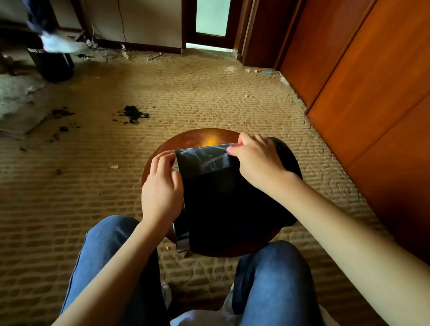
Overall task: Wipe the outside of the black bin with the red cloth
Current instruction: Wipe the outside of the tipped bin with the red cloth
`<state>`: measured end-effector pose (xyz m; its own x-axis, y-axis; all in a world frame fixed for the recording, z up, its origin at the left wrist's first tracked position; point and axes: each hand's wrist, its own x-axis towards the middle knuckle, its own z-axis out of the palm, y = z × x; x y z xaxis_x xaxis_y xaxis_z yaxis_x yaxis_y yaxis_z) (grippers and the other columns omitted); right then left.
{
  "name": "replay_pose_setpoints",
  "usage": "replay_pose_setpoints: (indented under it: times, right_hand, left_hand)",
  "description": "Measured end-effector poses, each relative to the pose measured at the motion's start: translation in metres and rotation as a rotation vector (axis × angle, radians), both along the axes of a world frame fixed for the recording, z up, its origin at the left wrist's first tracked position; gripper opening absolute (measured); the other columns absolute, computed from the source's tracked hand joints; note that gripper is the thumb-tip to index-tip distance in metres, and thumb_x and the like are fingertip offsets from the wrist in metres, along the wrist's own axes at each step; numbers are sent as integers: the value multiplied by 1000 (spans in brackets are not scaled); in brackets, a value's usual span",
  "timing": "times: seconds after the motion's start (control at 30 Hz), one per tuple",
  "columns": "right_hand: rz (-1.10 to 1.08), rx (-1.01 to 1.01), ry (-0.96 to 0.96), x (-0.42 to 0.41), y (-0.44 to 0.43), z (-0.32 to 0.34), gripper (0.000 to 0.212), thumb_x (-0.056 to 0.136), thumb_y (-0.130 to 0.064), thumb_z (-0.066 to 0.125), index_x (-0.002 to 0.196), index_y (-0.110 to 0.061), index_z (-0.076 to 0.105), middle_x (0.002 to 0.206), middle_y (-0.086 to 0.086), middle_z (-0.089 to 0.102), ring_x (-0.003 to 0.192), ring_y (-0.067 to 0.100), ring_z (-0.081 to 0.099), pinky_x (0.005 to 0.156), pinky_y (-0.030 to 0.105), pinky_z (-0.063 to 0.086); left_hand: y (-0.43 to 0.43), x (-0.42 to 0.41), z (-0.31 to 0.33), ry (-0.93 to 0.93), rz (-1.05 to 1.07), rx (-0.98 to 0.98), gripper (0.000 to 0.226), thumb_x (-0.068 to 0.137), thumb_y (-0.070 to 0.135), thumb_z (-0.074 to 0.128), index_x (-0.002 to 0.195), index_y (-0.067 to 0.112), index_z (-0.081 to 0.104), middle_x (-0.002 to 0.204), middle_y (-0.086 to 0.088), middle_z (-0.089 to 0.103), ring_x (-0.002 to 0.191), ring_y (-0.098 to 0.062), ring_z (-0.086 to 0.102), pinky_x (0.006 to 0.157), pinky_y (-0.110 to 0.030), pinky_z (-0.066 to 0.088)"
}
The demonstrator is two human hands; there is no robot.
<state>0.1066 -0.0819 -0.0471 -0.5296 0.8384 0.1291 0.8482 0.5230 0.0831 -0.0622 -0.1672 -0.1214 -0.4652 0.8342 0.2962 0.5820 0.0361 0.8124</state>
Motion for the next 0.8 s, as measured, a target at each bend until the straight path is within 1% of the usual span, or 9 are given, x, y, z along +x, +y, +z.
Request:
replay_pose_setpoints:
  times: [0.17, 0.27, 0.33, 0.4, 0.47, 0.53, 0.67, 0.73, 0.8]
  right_hand:
    - [16, 61, -60, 1, -9, -1, 43, 88, -1, 47, 128, -16, 55, 122, 10, 44, 113, 33, 41, 89, 41, 33]
    - [108, 135, -11, 29, -42, -8, 53, 68, 6, 67, 117, -11, 64, 101, 13, 56, 87, 35, 54, 70, 40, 41]
    - [146, 121, 25, 41, -53, -15, 57, 57, 9, 72, 111, -11, 69, 90, 12, 58, 74, 35, 55, 61, 39, 41]
    - [140, 86, 19, 38, -51, -12, 53, 66, 8, 68, 114, -14, 67, 94, 12, 57, 80, 35, 55, 66, 40, 39]
    - [83, 48, 25, 23, -38, -6, 48, 82, 3, 56, 124, -19, 61, 109, 11, 53, 99, 35, 50, 79, 42, 35]
    - [41, 8, 41, 5, -18, -2, 43, 90, -3, 47, 126, -23, 59, 118, 8, 48, 112, 31, 43, 88, 41, 32]
    - [11, 7, -54, -10, -11, 0, 40, 92, -7, 47, 128, -21, 56, 122, 9, 44, 115, 31, 40, 92, 42, 31]
    - [44, 115, -68, 5, -27, -6, 47, 81, 1, 58, 125, -13, 58, 116, 14, 51, 104, 35, 48, 84, 44, 38]
    - [79, 179, 8, 23, -48, -15, 54, 62, 6, 66, 114, -8, 65, 99, 16, 58, 83, 37, 55, 68, 41, 43]
  left_hand:
    - [-1, -2, -1, 16, 4, 9, 44, 87, 26, 31, 125, 16, 51, 133, 4, 50, 112, -19, 56, 92, -42, 49]
    - [1, -2, -1, 3, 7, 15, 44, 87, 25, 30, 125, 15, 51, 131, 2, 49, 111, -19, 55, 92, -40, 49]
    - [2, -2, -1, -16, 9, 26, 45, 87, 23, 30, 125, 13, 51, 130, 0, 49, 113, -18, 53, 94, -36, 47]
    - [0, 0, -3, -14, -1, 37, 45, 87, 22, 31, 125, 11, 51, 130, -2, 49, 114, -17, 52, 93, -30, 44]
    - [-4, 2, -4, 2, -10, 46, 44, 87, 20, 31, 125, 10, 51, 131, -3, 49, 114, -17, 51, 91, -27, 41]
    - [-8, 2, -4, 20, -10, 51, 42, 88, 20, 33, 125, 10, 51, 131, -2, 49, 113, -18, 52, 92, -30, 44]
    - [-10, 0, -4, 44, -11, 55, 40, 90, 22, 33, 125, 13, 51, 132, 0, 50, 113, -19, 54, 92, -39, 49]
    - [-10, 0, -5, 36, -2, 60, 40, 90, 21, 33, 125, 13, 51, 132, 0, 50, 113, -18, 54, 92, -39, 49]
    - [-9, 1, -6, 10, -2, 70, 41, 90, 20, 33, 125, 12, 52, 131, -1, 50, 114, -16, 53, 94, -36, 47]
